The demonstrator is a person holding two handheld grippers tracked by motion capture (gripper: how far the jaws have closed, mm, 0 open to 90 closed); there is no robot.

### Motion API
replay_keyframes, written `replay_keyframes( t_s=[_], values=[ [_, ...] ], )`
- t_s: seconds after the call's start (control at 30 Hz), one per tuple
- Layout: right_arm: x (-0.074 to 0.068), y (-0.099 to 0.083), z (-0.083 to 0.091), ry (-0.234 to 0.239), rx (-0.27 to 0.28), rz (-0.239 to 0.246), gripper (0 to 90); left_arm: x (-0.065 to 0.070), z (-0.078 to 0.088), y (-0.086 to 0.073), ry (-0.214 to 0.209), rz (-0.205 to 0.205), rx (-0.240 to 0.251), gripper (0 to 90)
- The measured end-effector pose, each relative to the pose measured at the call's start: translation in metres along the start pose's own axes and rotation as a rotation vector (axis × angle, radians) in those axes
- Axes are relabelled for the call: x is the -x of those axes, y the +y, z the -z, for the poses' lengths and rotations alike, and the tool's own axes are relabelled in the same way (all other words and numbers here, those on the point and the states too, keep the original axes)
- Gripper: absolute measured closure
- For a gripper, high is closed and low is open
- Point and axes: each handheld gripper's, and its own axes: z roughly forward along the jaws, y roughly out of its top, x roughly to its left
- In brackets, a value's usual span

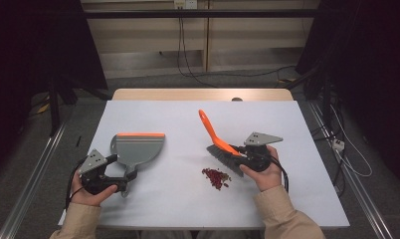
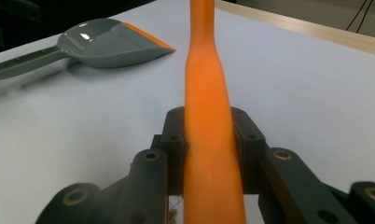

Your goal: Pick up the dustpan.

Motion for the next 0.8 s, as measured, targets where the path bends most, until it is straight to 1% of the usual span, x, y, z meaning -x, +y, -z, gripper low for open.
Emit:
replay_keyframes(
  t_s=[0.07,0.1,0.13,0.23,0.37,0.53,0.67,0.73,0.8],
  values=[
    [0.0,-0.001,0.002,-0.008,0.002,-0.002,71.3,-0.001,-0.001,-0.002,0.007,0.001,-0.021,7.5],
    [0.001,-0.001,0.003,-0.014,0.002,0.001,71.3,-0.001,-0.002,-0.003,0.013,0.007,-0.028,8.5],
    [0.001,-0.001,0.004,-0.016,0.005,-0.006,71.3,-0.001,-0.003,-0.004,0.019,0.013,-0.039,10.1],
    [0.002,-0.002,0.007,-0.015,0.013,-0.01,71.2,0.0,-0.005,-0.006,0.038,0.024,-0.063,12.5],
    [0.002,-0.002,0.009,-0.013,0.023,-0.013,71.3,0.003,-0.007,-0.009,0.052,0.036,-0.093,14.8],
    [0.002,-0.002,0.01,-0.018,0.027,-0.014,71.2,0.005,-0.01,-0.013,0.08,0.05,-0.144,19.2],
    [0.002,-0.003,0.011,-0.022,0.029,-0.015,71.3,0.005,-0.01,-0.015,0.091,0.069,-0.157,20.5],
    [0.002,-0.003,0.01,-0.025,0.028,-0.013,71.3,0.005,-0.011,-0.016,0.098,0.068,-0.169,21.5],
    [0.002,-0.004,0.01,-0.029,0.028,-0.014,71.3,0.004,-0.012,-0.016,0.101,0.079,-0.17,22.0]
  ],
)
